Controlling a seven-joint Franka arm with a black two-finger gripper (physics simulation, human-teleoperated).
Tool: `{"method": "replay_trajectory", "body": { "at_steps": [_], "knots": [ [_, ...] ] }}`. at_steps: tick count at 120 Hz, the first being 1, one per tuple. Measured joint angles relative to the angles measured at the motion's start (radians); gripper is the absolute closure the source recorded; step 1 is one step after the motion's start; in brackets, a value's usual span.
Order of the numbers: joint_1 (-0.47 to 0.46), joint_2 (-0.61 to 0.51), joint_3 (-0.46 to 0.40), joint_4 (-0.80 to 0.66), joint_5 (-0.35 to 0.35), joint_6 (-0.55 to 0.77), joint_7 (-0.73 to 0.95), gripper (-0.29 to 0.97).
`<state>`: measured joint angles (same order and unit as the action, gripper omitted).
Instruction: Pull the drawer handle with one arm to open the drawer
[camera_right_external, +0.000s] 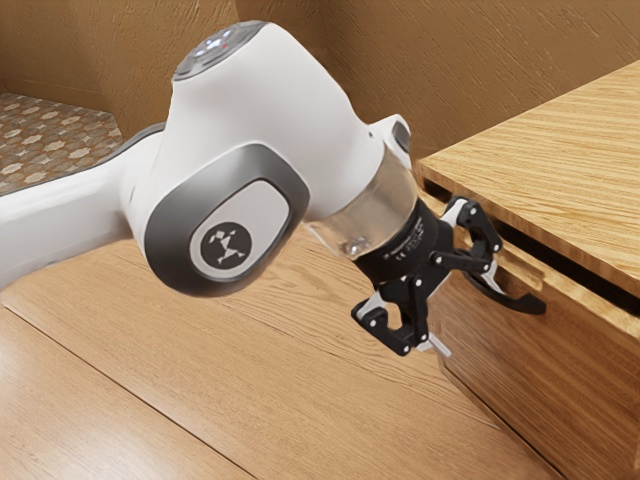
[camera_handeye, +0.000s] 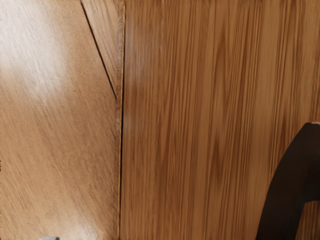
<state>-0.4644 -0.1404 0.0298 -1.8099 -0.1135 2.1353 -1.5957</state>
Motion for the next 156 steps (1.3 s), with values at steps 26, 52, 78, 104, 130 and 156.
{"method": "replay_trajectory", "body": {
  "at_steps": [26,52,78,104,130,156],
  "knots": [
    [0.007,-0.042,0.0,-0.039,0.0,-0.001,0.009,0.2],
    [0.008,-0.104,-0.004,-0.1,0.0,-0.002,0.015,0.21],
    [0.016,-0.225,-0.03,-0.223,-0.002,-0.002,0.02,0.22],
    [0.074,-0.363,-0.08,-0.339,0.0,-0.002,0.022,0.22],
    [0.082,-0.471,-0.094,-0.42,-0.002,-0.005,0.022,0.22],
    [0.092,-0.501,-0.105,-0.436,-0.002,-0.018,0.022,0.22]
  ]
}}
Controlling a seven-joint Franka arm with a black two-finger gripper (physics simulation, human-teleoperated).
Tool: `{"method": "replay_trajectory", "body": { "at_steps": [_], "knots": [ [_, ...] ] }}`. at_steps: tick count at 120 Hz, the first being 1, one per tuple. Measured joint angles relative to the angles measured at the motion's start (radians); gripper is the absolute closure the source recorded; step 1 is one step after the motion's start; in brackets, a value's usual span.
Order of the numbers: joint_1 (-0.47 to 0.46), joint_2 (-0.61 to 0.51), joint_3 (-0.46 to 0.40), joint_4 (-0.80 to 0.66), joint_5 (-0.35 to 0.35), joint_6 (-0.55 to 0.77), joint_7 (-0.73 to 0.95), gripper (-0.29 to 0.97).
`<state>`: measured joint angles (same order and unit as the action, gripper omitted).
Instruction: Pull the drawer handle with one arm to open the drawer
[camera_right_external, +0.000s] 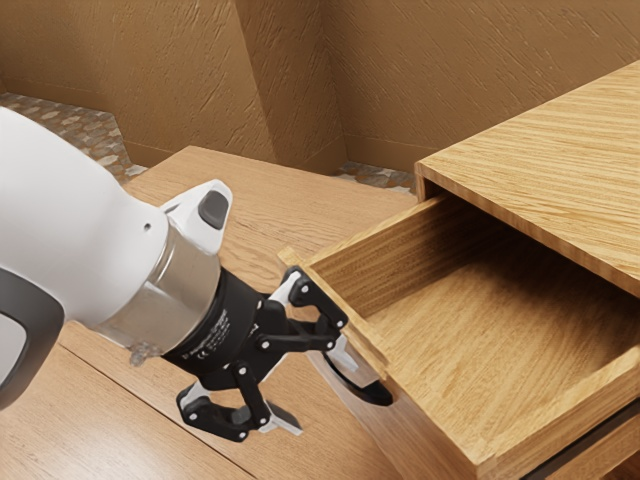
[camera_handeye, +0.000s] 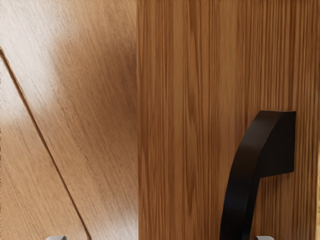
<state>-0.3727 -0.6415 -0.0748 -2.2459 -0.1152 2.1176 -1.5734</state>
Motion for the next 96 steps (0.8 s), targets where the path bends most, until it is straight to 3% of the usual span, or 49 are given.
{"method": "replay_trajectory", "body": {
  "at_steps": [65,76,86,96],
  "knots": [
    [0.012,-0.041,-0.006,-0.019,-0.003,-0.048,-0.002,0.22],
    [0.022,-0.043,-0.009,-0.006,-0.002,-0.055,0.003,0.15],
    [0.056,-0.026,-0.017,0.141,0.016,-0.106,0.027,0.1],
    [0.238,0.059,-0.115,0.416,0.086,-0.255,0.134,0.07]
  ]
}}
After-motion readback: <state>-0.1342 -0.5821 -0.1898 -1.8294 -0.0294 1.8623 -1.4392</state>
